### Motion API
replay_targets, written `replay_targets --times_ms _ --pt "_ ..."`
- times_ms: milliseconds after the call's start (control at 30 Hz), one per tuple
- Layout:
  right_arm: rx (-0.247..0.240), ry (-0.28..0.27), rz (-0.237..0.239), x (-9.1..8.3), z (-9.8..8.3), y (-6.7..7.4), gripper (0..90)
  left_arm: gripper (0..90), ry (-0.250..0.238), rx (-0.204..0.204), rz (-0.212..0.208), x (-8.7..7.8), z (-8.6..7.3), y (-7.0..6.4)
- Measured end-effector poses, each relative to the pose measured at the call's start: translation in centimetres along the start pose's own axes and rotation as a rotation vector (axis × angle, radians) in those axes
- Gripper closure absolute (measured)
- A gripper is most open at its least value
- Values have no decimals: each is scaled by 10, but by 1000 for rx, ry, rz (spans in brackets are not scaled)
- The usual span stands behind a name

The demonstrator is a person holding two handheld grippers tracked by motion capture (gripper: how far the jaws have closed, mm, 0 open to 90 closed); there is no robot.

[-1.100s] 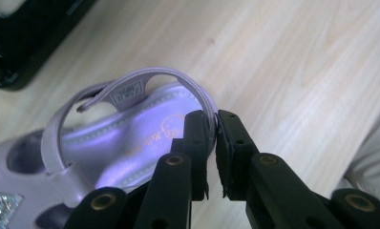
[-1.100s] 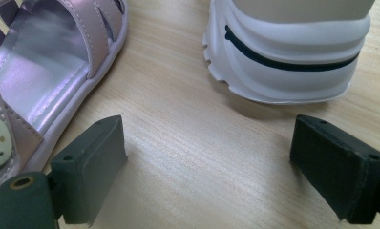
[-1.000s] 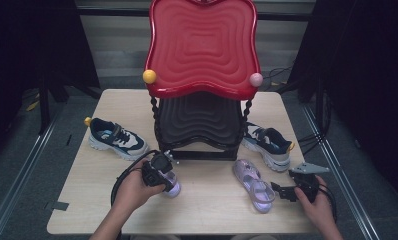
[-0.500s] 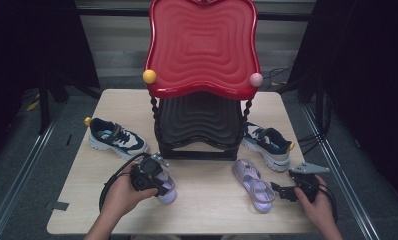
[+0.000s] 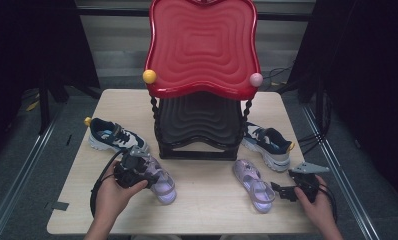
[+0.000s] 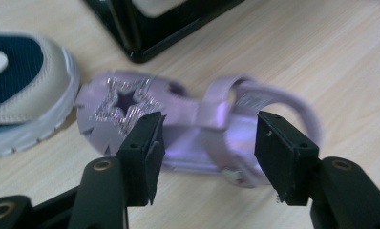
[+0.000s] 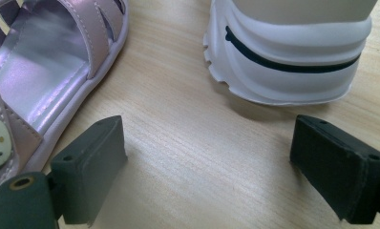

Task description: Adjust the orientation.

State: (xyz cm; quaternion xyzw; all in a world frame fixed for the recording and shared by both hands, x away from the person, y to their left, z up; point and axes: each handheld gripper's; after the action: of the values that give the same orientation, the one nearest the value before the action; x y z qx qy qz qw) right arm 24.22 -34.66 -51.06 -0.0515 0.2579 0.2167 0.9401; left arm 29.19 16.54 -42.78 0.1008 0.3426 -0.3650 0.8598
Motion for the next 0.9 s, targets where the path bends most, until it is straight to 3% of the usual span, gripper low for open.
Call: replay_targets --times_ms 67,100,167,267,467,533,567,600,633,767,900 --pt "0 0 0 0 0 0 110 395 -13 -43 1 3 -6 2" --pt "1 1 0 0 0 0 110 385 -21 -45 19 4 -9 3" --pt "1 1 0 0 0 0 110 371 -38 -75 5 4 -14 5" --pt "1 1 0 0 0 0 110 409 -40 -67 -9 0 -17 6" --pt "0 0 0 0 0 0 110 467 -17 -62 19 -14 -26 10" --pt "0 0 0 0 0 0 110 514 -21 -65 3 -15 -29 13" --pt "0 0 0 0 0 0 110 634 -25 -59 -14 -14 -30 14" --pt "0 0 0 0 0 0 110 634 -31 -70 -47 -14 -31 15" --pt "0 0 0 0 0 0 110 717 -35 -74 -78 -14 -31 16" --pt "0 0 0 0 0 0 111 782 -23 -18 -65 -17 -31 17" --pt "1 0 0 0 0 0 111 812 -54 82 -38 -20 -29 16"
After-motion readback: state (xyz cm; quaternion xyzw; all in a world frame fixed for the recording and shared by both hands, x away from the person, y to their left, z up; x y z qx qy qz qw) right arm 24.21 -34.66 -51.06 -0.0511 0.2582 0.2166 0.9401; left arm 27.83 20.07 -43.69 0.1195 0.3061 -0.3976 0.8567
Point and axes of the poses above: each handheld gripper's, and its own axes: x roughly forward along the jaws, z roughly out of its top, y roughly to its left, and after that the axes turned 14 degrees about -y, right-handed
